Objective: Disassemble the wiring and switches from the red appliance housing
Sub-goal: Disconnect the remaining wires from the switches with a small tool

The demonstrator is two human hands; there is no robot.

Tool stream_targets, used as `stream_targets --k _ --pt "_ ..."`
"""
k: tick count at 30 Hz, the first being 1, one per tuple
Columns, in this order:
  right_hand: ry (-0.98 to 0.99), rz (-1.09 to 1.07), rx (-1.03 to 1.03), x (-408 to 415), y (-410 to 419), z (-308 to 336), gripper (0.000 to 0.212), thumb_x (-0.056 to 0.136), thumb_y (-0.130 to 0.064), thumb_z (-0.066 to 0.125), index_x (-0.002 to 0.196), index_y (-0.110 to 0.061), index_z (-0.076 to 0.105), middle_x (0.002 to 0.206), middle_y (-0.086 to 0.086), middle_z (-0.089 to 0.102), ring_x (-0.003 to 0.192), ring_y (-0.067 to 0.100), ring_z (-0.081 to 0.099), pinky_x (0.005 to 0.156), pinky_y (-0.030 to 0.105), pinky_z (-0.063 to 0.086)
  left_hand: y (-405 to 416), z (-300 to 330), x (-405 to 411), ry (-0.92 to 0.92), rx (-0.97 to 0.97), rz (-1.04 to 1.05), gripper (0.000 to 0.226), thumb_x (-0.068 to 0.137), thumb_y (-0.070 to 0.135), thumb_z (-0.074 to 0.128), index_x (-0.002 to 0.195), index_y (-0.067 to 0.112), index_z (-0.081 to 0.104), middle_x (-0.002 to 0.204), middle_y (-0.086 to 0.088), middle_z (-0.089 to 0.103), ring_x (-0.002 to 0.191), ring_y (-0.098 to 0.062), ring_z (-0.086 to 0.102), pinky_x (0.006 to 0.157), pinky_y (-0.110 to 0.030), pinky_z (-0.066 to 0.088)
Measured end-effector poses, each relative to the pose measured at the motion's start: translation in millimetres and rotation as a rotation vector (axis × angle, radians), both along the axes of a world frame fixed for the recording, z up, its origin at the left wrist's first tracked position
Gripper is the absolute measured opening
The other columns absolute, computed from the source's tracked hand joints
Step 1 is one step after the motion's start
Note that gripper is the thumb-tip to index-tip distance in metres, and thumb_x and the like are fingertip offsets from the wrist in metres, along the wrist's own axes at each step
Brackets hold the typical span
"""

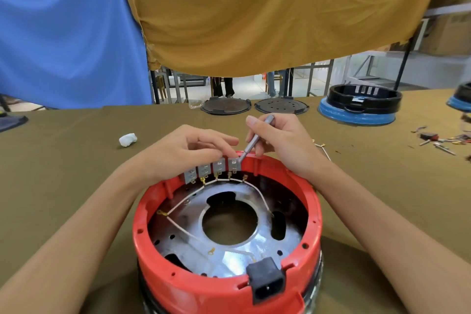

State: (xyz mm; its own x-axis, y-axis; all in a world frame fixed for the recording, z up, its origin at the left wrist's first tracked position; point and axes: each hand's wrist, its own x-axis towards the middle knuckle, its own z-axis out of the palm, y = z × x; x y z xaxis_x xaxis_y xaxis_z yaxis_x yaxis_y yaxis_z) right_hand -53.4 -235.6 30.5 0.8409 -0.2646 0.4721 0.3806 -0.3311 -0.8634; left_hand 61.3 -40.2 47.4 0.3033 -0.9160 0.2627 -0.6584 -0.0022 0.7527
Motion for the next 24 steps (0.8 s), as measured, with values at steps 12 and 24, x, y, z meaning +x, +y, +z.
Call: stream_targets --k 12,24 --pt "0.059 0.017 0.028 -4.2 -2.3 0.5 0.038 0.102 -0.031 0.056 0.081 -0.002 0.068 0.062 0.011 0.062 0.058 0.018 0.058 0.066 0.031 0.05 56.8 6.7 -34.2 -0.122 0.46 0.511 0.015 0.098 0.028 0.052 0.109 0.038 0.051 0.104 0.014 0.067 0.094 -0.006 0.065 0.082 -0.029 0.052" --pt "0.03 0.035 0.187 -2.6 -16.3 -2.2 0.031 0.099 -0.034 0.058 0.086 -0.009 0.07 0.067 0.007 0.065 0.071 0.021 0.066 0.086 0.044 0.059 6.6 20.1 -13.8 -0.332 0.449 0.442 0.029 0.095 0.026 0.064 0.123 0.034 0.063 0.101 0.006 0.064 0.099 -0.016 0.061 0.093 -0.034 0.047"
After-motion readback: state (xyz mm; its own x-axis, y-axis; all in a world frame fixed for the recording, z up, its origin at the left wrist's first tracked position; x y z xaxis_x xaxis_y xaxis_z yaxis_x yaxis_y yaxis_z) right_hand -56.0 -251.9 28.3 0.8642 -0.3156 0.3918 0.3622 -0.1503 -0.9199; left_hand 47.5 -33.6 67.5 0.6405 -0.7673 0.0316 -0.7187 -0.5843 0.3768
